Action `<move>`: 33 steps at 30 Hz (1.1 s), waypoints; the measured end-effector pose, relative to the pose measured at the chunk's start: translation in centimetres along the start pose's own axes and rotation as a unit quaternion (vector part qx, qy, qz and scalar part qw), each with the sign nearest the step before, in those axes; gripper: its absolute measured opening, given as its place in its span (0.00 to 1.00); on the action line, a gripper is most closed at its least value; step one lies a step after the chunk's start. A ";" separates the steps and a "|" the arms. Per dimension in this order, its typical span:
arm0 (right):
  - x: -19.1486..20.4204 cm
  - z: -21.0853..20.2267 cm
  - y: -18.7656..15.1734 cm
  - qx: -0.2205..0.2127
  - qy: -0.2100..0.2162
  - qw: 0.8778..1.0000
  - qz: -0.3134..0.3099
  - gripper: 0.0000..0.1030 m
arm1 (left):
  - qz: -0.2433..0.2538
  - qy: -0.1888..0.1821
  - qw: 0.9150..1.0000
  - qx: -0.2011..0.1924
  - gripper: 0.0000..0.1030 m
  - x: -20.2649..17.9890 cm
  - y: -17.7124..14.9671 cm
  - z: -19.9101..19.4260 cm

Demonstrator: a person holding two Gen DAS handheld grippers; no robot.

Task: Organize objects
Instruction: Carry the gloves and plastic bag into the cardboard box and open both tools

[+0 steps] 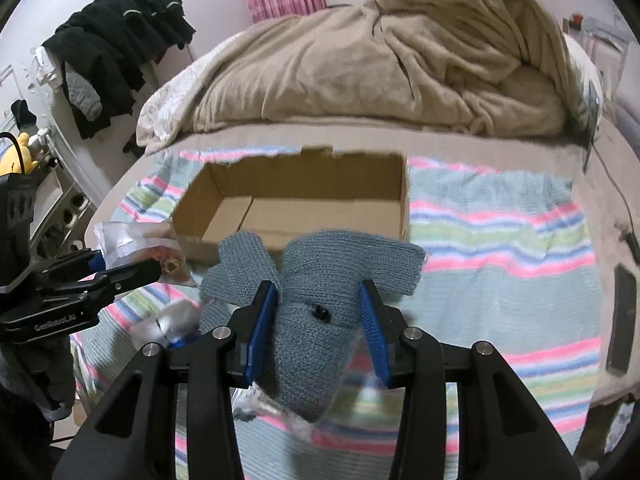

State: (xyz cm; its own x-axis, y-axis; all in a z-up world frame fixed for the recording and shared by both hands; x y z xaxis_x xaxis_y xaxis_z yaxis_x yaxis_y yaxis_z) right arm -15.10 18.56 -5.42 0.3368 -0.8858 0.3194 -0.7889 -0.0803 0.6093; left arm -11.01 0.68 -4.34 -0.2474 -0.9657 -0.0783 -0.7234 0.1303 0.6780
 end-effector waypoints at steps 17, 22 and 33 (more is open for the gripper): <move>-1.0 3.0 7.0 -0.024 -0.013 0.999 -0.040 0.44 | 0.002 0.023 1.000 -0.012 0.45 3.2 4.2 2.7; -1.3 5.3 7.1 -0.009 -0.015 0.999 -0.041 0.44 | -0.002 0.020 1.000 0.005 0.45 3.8 4.0 5.2; -2.1 10.0 5.6 0.033 -0.018 0.999 -0.039 0.44 | -0.006 0.023 0.998 0.057 0.45 4.8 2.1 9.7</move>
Point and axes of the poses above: each gripper's, at about its wrist camera, not at the fingertips, and z roughly the way its jaws point, x to its left, y to its top, the point moved 6 cm from there along z, roughly the way its jaws point, and after that the axes turned 11 degrees about z, right-handed, at the moved point
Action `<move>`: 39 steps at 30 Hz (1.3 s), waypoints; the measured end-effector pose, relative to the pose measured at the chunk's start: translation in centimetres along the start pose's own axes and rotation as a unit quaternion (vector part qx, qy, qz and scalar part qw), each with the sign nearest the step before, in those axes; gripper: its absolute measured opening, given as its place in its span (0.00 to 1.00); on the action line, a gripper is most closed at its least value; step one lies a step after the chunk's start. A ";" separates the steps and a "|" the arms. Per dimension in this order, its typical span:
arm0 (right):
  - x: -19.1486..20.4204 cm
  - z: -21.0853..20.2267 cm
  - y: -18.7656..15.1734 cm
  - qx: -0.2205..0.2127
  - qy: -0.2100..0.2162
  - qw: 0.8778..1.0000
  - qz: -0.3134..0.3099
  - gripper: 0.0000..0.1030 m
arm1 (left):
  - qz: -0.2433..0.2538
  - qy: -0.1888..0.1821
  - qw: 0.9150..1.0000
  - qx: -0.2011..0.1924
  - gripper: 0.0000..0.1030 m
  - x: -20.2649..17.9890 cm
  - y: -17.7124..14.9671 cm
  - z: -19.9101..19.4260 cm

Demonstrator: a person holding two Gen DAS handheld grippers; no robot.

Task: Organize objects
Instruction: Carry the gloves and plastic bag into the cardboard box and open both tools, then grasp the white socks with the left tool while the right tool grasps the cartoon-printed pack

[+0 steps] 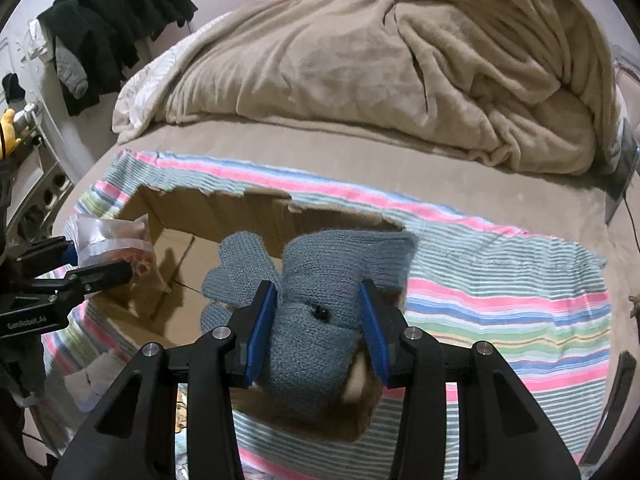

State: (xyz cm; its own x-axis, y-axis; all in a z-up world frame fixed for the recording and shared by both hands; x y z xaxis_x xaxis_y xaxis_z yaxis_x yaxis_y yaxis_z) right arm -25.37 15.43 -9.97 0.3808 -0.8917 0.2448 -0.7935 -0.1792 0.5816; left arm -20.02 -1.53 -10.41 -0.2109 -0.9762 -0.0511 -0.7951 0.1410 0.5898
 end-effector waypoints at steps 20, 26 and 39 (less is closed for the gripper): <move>1.8 -2.3 -0.7 -0.013 0.004 1.000 -0.005 0.80 | 0.025 0.048 0.999 0.006 0.68 -0.6 -0.9 -3.6; 2.3 -4.4 -1.4 -0.021 0.006 1.000 -0.002 0.80 | 0.014 0.050 0.999 -0.011 0.72 -0.5 -1.4 -5.9; 3.2 -8.3 -4.6 -0.023 0.013 1.000 0.011 0.80 | -0.007 0.046 0.999 -0.012 0.72 -1.1 -4.8 -8.6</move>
Point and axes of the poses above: each gripper's, at about its wrist camera, not at the fingertips, and z roughly the way its jaws point, x to its left, y to its top, the point moved 6 cm from there along z, roughly the way its jaws point, and after that the axes turned 11 degrees about z, right-handed, at the moved point
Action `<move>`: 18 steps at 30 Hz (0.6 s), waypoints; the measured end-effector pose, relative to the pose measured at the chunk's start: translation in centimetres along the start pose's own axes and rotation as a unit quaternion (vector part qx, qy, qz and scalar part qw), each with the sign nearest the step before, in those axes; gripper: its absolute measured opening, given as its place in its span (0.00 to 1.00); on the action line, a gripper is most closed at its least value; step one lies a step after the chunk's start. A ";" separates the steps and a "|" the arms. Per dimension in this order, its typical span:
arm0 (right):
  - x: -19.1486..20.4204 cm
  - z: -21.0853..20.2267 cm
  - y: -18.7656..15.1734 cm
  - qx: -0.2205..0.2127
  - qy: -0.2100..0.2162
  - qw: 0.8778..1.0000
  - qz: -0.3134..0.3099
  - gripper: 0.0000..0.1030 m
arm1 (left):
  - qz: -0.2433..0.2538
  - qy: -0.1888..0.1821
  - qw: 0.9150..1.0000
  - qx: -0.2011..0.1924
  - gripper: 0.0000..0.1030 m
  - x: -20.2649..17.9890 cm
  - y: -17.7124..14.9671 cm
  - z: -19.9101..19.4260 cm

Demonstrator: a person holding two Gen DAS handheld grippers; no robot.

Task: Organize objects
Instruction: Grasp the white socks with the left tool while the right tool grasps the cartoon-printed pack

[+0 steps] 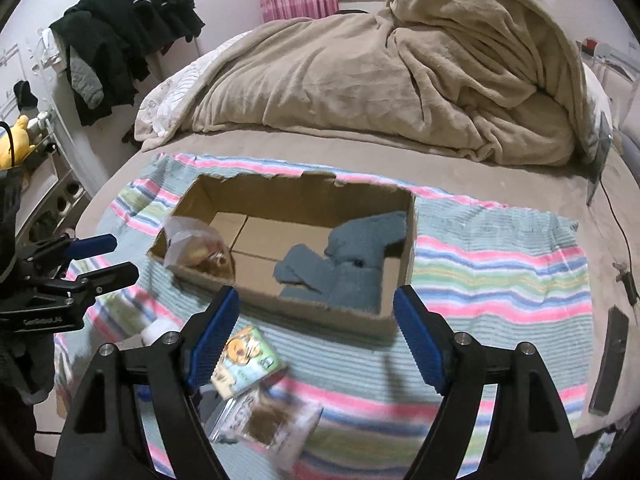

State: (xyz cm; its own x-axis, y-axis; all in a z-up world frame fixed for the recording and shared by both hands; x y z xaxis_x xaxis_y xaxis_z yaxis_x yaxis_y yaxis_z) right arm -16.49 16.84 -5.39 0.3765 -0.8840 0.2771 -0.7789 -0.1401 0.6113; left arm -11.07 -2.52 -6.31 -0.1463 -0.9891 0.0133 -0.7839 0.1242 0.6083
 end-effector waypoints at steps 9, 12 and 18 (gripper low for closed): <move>1.0 0.5 -3.1 0.025 0.006 1.000 0.006 0.80 | -0.018 -0.004 1.000 0.022 0.72 0.0 -3.3 0.4; 1.4 1.3 -4.1 0.037 0.011 0.999 0.008 0.80 | -0.024 -0.006 0.999 0.034 0.72 0.1 -4.4 1.2; 2.3 3.5 -5.8 0.065 0.019 0.998 0.012 0.80 | -0.029 -0.012 0.998 0.057 0.72 0.1 -6.1 2.9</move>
Point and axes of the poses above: each gripper's, at about its wrist camera, not at the fingertips, and z roughly the way its jaws point, x to its left, y to its top, the point moved 6 cm from there along z, roughly the way its jaws point, and after that the axes turned 11 degrees about z, right-handed, at the moved point
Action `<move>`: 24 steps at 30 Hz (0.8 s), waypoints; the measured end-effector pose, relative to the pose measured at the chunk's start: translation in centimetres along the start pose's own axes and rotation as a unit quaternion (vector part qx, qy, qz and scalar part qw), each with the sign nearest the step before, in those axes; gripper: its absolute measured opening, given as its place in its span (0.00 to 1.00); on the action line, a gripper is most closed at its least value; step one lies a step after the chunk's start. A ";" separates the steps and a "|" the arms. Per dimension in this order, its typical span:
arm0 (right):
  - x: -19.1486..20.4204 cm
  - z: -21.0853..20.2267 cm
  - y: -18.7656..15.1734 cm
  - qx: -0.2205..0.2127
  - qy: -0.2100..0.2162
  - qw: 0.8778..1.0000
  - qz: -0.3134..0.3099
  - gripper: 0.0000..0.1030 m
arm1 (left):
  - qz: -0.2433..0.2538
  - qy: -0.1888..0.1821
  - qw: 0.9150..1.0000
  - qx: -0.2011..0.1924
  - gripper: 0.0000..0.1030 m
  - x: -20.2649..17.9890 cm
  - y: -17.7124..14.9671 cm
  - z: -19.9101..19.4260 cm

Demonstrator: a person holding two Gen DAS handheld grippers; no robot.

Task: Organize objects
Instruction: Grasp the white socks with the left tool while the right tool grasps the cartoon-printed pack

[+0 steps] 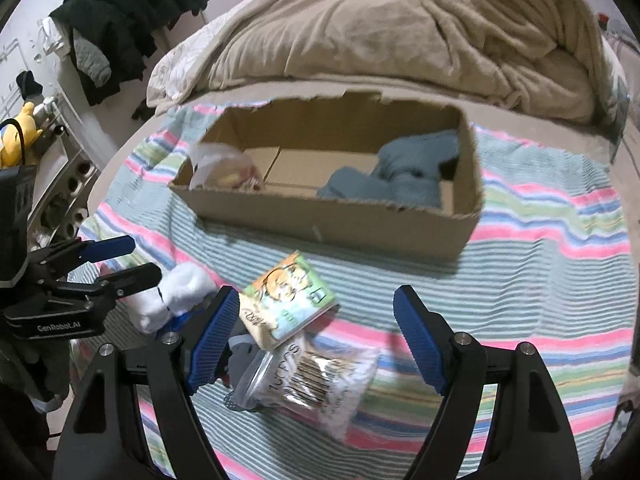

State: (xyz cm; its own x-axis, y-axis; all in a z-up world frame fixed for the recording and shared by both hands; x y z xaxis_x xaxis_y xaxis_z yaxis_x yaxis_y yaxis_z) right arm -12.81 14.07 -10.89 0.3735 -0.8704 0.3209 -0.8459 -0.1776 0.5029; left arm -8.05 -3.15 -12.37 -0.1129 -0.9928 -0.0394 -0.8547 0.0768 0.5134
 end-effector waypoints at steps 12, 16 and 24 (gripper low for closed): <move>0.9 3.4 -0.8 0.034 0.011 0.999 0.015 0.80 | 0.011 -0.009 1.000 0.023 0.72 -0.2 -1.1 3.0; 0.9 4.1 -0.7 0.040 0.012 0.999 0.021 0.80 | 0.021 -0.004 1.000 0.022 0.72 -0.4 -1.2 3.5; 1.4 4.6 -0.7 0.039 0.019 0.999 0.011 0.59 | 0.022 -0.007 1.000 0.009 0.48 -0.7 -1.1 3.7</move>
State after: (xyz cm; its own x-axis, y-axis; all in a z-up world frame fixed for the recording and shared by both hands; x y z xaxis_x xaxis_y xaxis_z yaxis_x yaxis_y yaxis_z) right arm -13.44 10.83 -14.43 0.3672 -0.8569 0.3618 -0.8808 -0.1953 0.4313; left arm -8.84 -2.23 -16.06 -0.1570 -0.9872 -0.0297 -0.8578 0.1214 0.4994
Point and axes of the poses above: each gripper's, at about its wrist camera, not at the fingertips, and z roughly the way its jaws point, x to its left, y to its top, the point moved 6 cm from there along z, roughly the way its jaws point, and after that the axes turned 11 degrees about z, right-handed, at the moved point
